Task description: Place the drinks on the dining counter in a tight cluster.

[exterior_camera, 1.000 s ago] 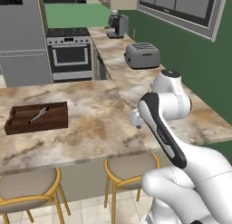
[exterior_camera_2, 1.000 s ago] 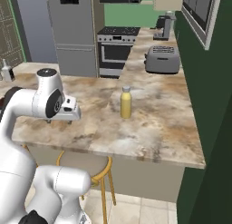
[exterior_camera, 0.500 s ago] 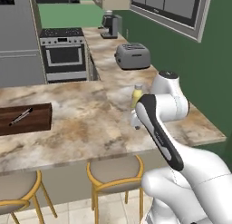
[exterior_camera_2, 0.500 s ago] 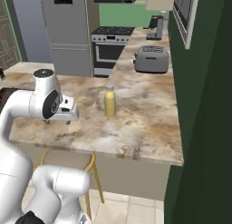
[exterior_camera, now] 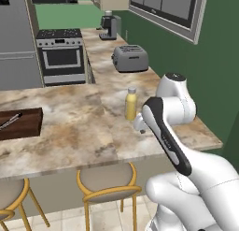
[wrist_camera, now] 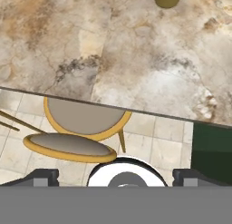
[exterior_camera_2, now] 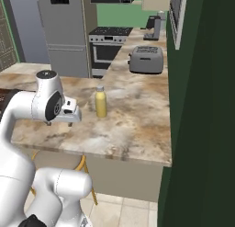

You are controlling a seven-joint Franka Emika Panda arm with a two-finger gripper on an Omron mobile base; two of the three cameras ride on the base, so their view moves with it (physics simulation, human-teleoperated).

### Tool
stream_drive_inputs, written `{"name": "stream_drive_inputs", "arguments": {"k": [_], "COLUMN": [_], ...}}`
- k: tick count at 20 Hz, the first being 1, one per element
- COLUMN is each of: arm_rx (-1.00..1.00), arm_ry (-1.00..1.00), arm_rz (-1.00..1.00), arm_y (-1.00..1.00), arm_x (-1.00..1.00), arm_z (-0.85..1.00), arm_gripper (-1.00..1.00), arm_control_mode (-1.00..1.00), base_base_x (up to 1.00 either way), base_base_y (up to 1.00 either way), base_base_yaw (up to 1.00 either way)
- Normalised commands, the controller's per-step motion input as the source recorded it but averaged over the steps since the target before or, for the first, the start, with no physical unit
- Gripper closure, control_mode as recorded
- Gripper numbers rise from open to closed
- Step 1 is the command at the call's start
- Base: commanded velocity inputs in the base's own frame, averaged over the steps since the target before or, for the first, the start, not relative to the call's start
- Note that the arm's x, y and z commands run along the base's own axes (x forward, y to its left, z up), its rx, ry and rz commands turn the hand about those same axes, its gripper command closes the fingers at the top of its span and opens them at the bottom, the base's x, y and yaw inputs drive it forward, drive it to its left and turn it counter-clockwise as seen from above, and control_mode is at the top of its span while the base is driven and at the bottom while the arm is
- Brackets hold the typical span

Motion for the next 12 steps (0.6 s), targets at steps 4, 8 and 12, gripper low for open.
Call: {"name": "stream_drive_inputs", "arguments": {"k": [4,8,12], "arm_rx": [0.00,0.00,0.00], "arm_ry": [0.15,0.21,0.17], "arm_rz": [0.01,0.03,0.00], "arm_y": [-0.04,-0.12,-0.08], "arm_x": [0.72,1.00,1.00], "arm_z": [0.04,0.02,0.01], "arm_gripper": [-1.00,-1.00,-1.00], "arm_control_mode": [-1.00,-1.00,-1.00], "base_base_x": [0.19,0.00,0.00], "base_base_y": [0.00,0.00,0.00], "base_base_yaw": [0.00,0.00,0.00]}}
